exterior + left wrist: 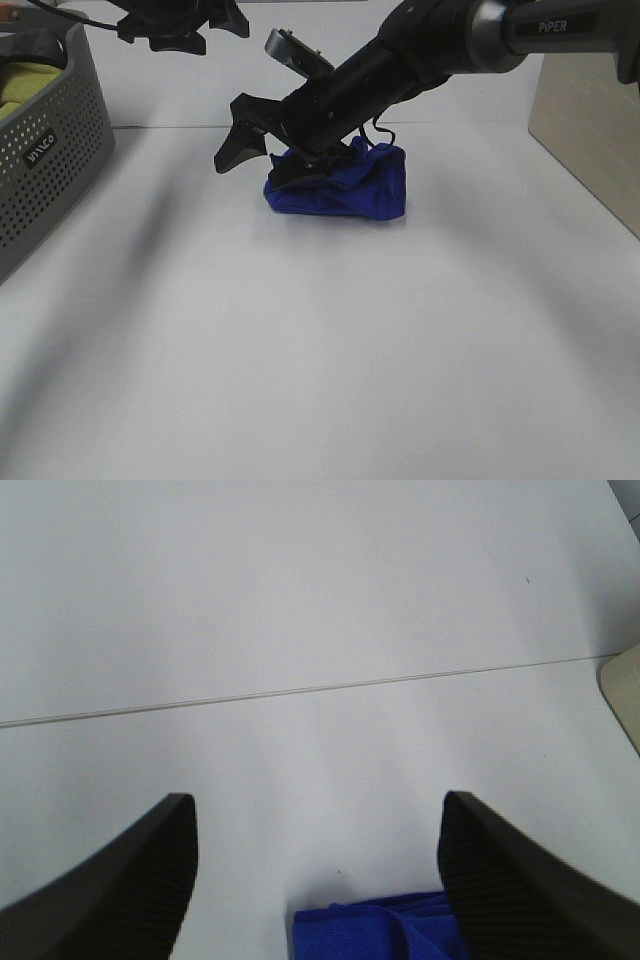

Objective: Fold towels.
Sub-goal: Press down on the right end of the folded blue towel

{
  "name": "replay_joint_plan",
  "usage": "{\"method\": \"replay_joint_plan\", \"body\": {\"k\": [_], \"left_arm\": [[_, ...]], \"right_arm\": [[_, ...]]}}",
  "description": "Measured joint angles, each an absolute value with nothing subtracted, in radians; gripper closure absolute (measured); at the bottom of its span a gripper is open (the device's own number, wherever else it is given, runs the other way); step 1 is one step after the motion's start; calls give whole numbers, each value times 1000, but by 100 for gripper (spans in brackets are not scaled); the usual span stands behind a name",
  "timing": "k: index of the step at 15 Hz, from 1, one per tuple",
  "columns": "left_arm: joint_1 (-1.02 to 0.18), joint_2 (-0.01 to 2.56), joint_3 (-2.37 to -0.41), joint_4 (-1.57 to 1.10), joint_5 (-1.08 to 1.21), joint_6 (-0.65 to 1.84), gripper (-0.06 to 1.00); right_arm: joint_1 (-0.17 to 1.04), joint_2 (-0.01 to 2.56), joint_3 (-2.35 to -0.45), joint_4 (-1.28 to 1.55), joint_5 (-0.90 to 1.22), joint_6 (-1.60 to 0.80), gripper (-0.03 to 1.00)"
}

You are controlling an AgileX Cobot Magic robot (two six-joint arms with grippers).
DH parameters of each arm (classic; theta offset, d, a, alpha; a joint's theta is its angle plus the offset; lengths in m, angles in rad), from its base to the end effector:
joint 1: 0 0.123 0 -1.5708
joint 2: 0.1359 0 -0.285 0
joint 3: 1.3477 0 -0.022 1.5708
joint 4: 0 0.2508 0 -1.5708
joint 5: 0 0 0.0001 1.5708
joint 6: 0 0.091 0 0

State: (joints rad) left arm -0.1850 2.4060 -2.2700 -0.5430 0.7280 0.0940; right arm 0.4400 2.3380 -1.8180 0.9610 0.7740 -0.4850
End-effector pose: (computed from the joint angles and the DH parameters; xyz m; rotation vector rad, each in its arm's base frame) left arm 0.5369 -0.1323 0.2384 0.0233 2.3083 -0.6665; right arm 0.4341 0.2621 0.1539 -0.4279 2.5571 1.0629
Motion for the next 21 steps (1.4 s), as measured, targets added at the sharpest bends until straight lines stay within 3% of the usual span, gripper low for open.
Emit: {"method": "replay_joint_plan", "body": {"k": [3,9,16,21], "left_arm": [[-185,2406,-2270,-540,726,94,29],[-185,2406,-2270,-505,721,94,29],[-185,2406,-2270,-494,722,94,29],[-185,2400,-2270,-489,768,94,29]], "right_arm": [[423,2338,-1818,916,727,-479,21],[276,2338,-1818,854,727,-404,21],[228,2338,-1818,669,728,-169,21],[222,2338,-1818,618,761,-143,21]]}}
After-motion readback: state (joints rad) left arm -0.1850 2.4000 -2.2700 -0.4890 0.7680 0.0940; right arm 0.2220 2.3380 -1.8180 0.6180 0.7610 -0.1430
